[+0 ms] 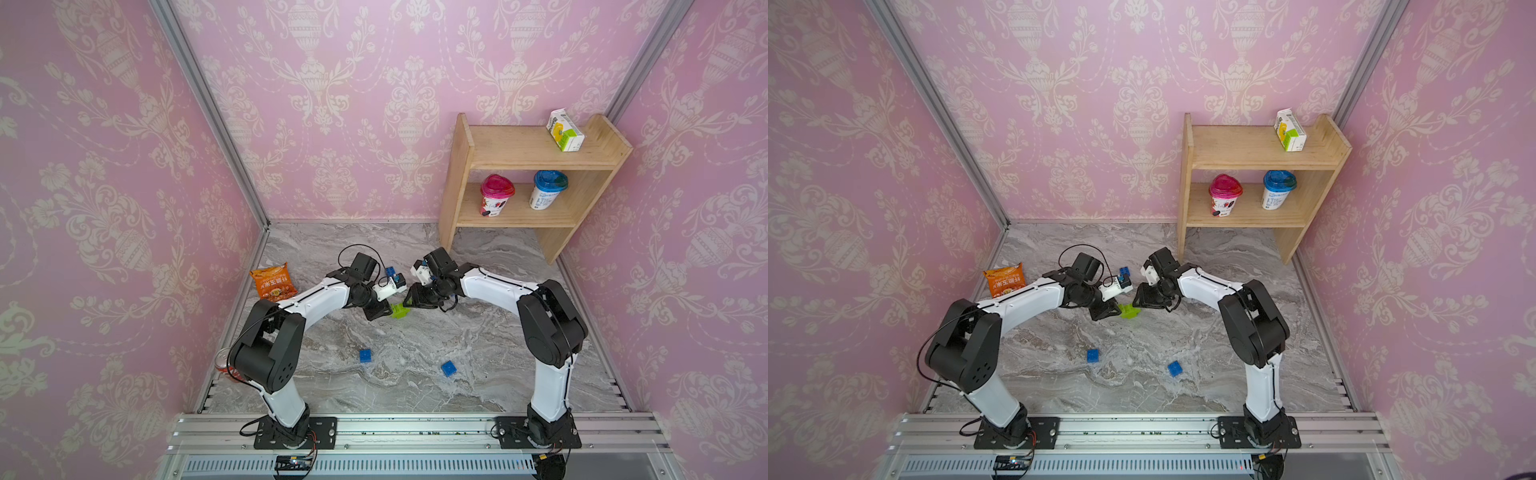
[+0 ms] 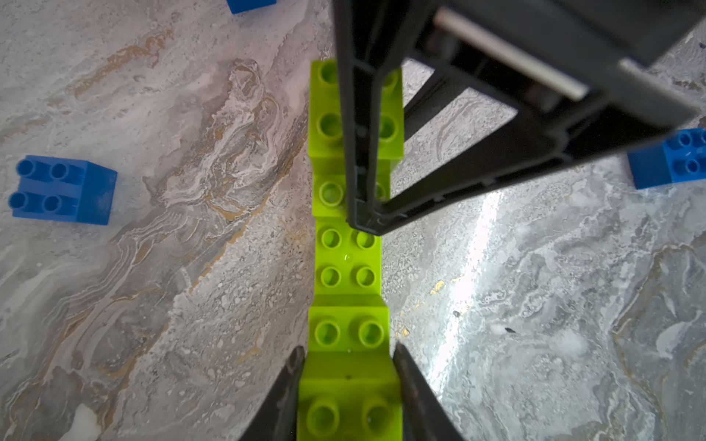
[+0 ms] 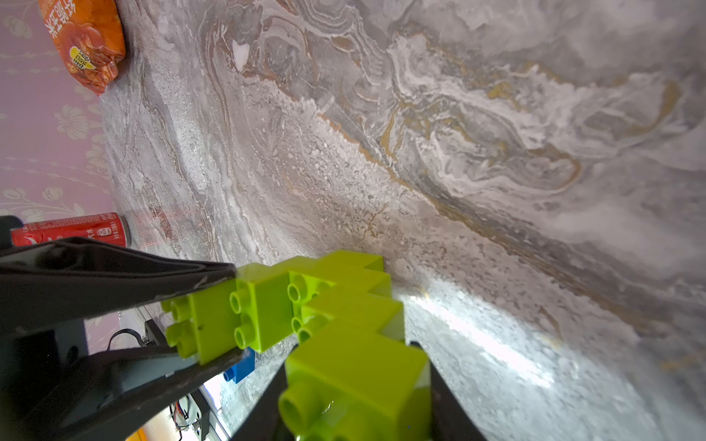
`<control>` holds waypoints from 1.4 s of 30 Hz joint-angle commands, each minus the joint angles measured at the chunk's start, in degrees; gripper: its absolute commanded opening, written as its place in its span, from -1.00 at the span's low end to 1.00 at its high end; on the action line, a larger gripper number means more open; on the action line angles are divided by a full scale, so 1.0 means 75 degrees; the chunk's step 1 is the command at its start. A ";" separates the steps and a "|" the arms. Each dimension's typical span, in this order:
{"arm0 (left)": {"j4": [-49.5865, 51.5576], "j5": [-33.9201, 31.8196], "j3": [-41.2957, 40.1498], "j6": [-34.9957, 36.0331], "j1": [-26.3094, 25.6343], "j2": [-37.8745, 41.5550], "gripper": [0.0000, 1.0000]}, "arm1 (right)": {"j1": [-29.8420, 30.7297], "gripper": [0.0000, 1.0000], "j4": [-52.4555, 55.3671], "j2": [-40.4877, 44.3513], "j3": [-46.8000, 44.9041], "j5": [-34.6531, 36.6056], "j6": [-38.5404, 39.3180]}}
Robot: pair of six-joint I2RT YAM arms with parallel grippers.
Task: Assemble the letter v with lego
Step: Assemble the lego brick with the lego brick, then adjust the lego brick at the center of the board.
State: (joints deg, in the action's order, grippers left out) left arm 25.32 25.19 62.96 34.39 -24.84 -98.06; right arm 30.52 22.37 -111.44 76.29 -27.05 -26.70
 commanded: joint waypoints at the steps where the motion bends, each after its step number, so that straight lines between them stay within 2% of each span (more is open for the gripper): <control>1: 0.0375 -0.0062 0.0039 -0.0159 0.0058 -0.0287 -0.47 | 0.0032 -0.13 -0.0006 -0.0048 -0.0023 0.0085 0.0161; 3: 0.0386 -0.0056 0.0052 -0.0135 0.0054 -0.0272 -0.43 | 0.0032 -0.13 -0.0006 -0.0061 -0.0024 0.0078 0.0164; 7: 0.0494 -0.0055 0.0106 -0.0097 0.0054 -0.0228 -0.17 | 0.0032 -0.12 -0.0024 -0.0071 0.0000 0.0058 0.0161; 12: 0.0520 -0.0111 0.0159 -0.0074 0.0054 -0.0207 -0.04 | 0.0032 -0.10 -0.0008 -0.0060 0.0012 0.0057 0.0158; 19: 0.0185 0.0064 0.0083 -0.0112 0.0032 0.0023 0.38 | 0.0043 -0.04 0.0017 -0.0016 0.0020 0.0067 0.0183; 21: 0.0042 0.0136 0.0052 -0.0162 0.0035 0.0190 0.41 | 0.0044 -0.01 0.0038 0.0005 0.0045 0.0059 0.0195; 26: -0.0313 0.0160 -0.0139 -0.0279 0.0031 0.0611 0.47 | 0.0037 0.22 0.0143 0.0034 0.0096 0.0139 0.0258; 37: -0.0661 0.0337 -0.0372 -0.0556 0.0043 0.1059 0.49 | 0.0011 0.65 0.0860 0.0531 0.0174 0.0499 0.0697; 40: -0.1093 0.0392 -0.0523 -0.0992 0.0054 0.1566 0.50 | -0.0074 0.74 0.1518 0.1056 0.0187 0.0776 0.0995; 42: -0.1681 0.0078 -0.0744 -0.1677 0.0066 0.2016 0.52 | -0.0119 0.77 0.2135 0.1427 0.0278 0.1125 0.1368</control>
State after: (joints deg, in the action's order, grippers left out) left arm 18.41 25.80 58.96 28.49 -24.80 -88.16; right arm 30.26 30.85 -106.06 76.36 -22.46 -20.97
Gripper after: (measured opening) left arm 0.757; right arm 0.881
